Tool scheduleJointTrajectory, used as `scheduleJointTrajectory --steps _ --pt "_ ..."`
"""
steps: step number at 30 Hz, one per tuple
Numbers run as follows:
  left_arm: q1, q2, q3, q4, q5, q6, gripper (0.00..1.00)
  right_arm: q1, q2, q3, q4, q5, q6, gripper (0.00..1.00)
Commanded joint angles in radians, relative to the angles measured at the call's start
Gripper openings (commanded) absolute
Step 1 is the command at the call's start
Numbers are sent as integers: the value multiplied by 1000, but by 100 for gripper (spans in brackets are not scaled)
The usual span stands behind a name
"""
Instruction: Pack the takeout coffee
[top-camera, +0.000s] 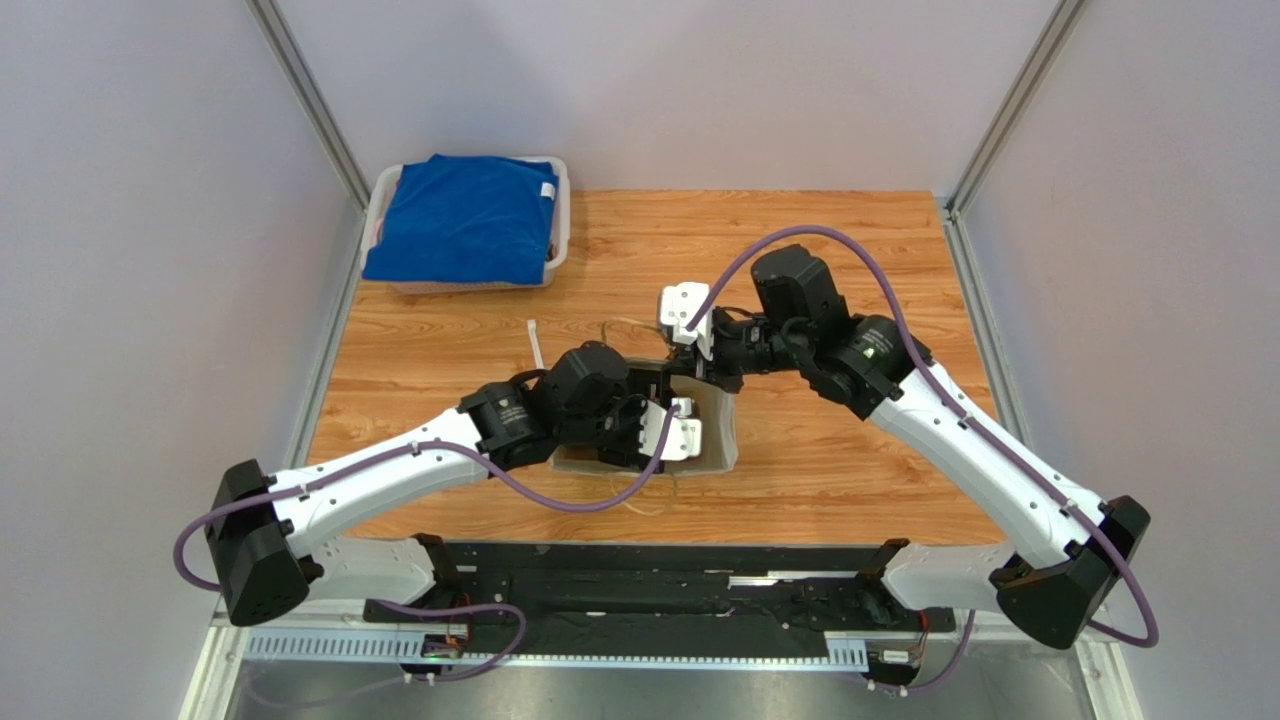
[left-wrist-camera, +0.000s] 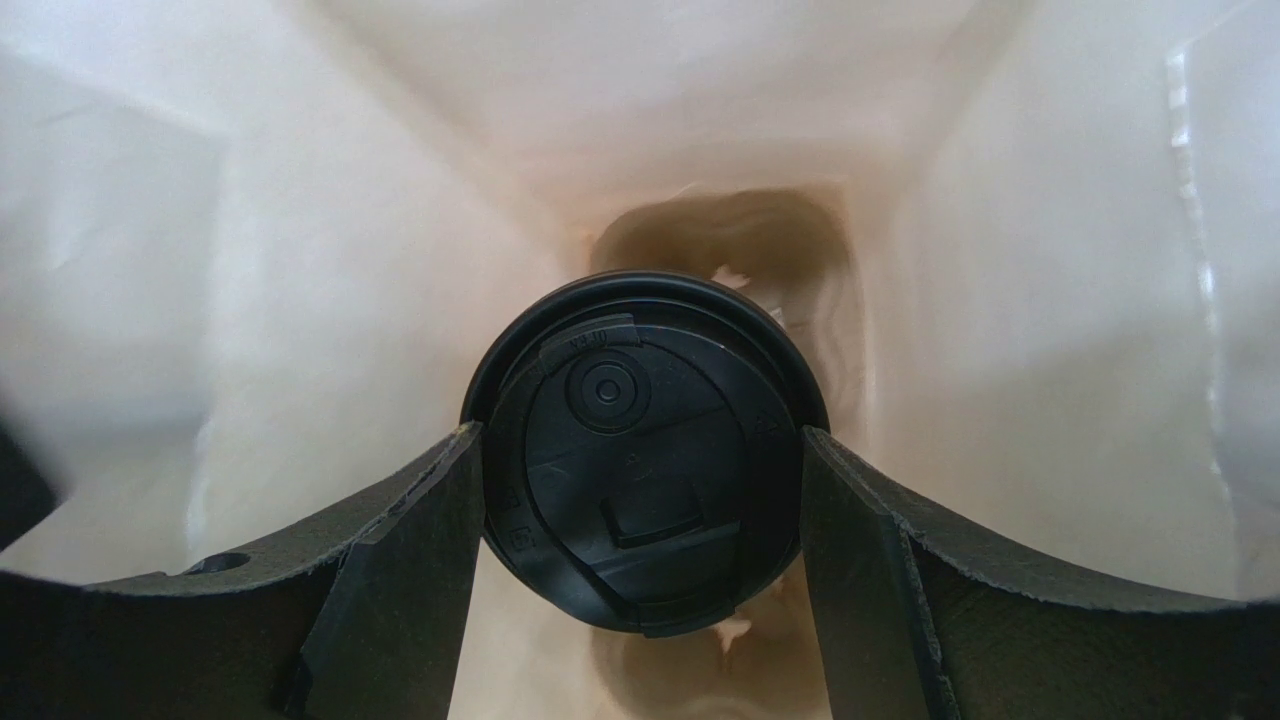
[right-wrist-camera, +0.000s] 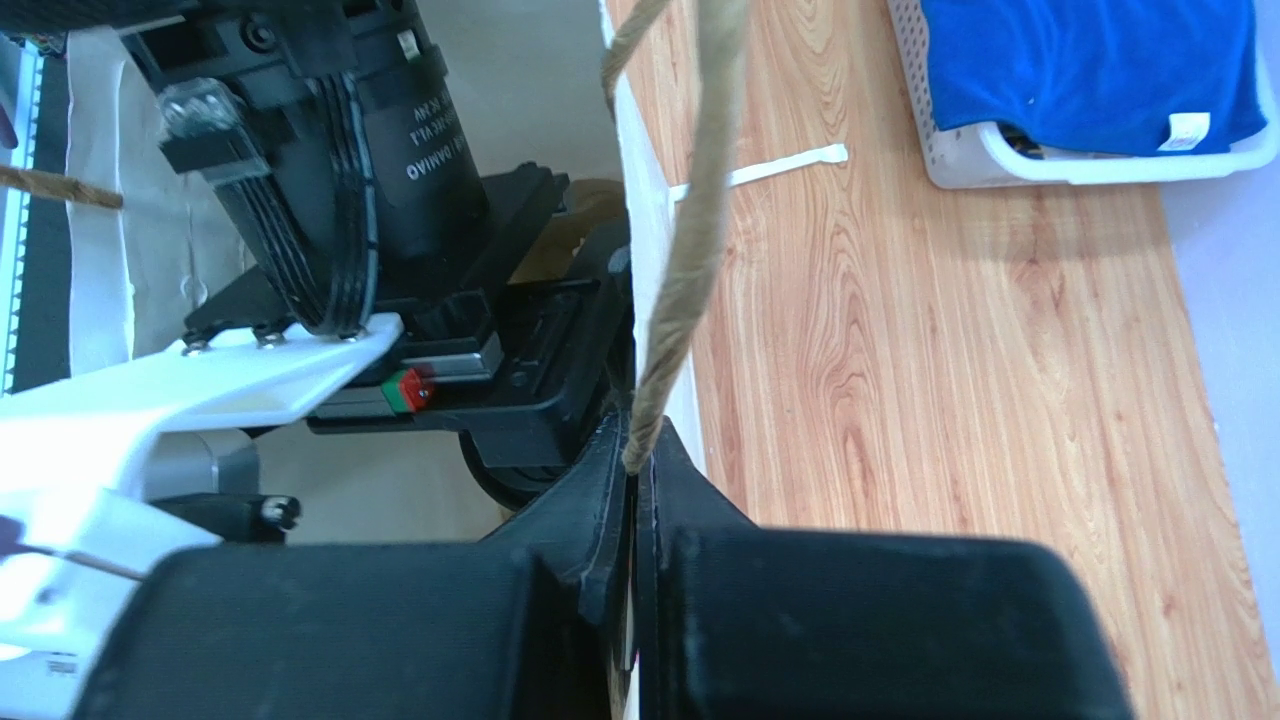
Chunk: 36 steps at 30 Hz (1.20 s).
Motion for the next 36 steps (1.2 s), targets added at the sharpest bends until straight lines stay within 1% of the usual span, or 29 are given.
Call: scheduleJointTrajectory --steps 1,6,13,18,23,36 --pt "-10 6 7 68 8 29 16 18 -59 -29 110 14 18 0" --pt "-12 6 -36 77 -7 43 16 38 -97 -83 169 46 -15 0" --pt "-12 13 -112 146 -64 36 15 79 -119 -141 183 103 -61 0" --pt "-15 20 -151 193 -73 36 14 104 -120 -155 194 135 -41 0" --pt "-13 26 -148 190 -62 37 14 113 -120 -158 206 146 -22 0" --pt "-13 92 -154 197 -70 29 14 112 -129 -161 217 115 0 0"
